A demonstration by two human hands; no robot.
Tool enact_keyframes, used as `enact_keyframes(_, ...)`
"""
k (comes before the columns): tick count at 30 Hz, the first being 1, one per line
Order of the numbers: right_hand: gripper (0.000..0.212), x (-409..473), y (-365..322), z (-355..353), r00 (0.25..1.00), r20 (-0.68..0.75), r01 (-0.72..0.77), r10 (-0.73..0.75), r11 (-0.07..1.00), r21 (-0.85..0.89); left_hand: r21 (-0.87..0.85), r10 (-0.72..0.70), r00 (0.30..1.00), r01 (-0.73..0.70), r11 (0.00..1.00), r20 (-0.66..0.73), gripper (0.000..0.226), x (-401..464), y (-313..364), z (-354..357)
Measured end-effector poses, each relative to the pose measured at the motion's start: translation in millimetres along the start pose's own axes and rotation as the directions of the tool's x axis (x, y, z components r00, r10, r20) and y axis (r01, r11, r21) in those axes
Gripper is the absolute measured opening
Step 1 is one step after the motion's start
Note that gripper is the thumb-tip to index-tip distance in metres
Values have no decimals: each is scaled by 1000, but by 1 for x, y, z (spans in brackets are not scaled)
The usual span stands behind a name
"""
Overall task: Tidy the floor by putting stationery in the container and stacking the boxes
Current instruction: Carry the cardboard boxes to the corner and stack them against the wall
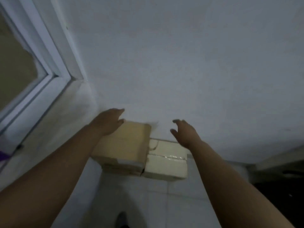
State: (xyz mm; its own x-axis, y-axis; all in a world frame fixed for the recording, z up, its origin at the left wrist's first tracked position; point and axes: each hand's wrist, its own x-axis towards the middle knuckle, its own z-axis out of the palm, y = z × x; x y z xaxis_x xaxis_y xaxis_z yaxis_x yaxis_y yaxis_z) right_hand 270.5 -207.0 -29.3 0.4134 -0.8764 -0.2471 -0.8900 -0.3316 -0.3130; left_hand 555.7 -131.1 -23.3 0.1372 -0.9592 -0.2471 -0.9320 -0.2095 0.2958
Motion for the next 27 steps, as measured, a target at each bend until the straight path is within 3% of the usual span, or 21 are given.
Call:
enact_keyframes(7, 47, -93, 26, -61, 993, -115, 7, 7, 993, 118, -88, 89, 985, -103, 991, -150, 49, -68, 108, -19)
enact_keyframes(15, 48, -183, 84, -73, 991, -119, -45, 61, 990, 134, -106, 191, 977, -201, 974, -98, 50, -113, 230, 15)
enact_keyframes(27, 48, -294, 223, -88, 923, -173, -287, 343, 916, 280, -50, 450, 893, -449, 892, 9, 50, -126, 405, 83)
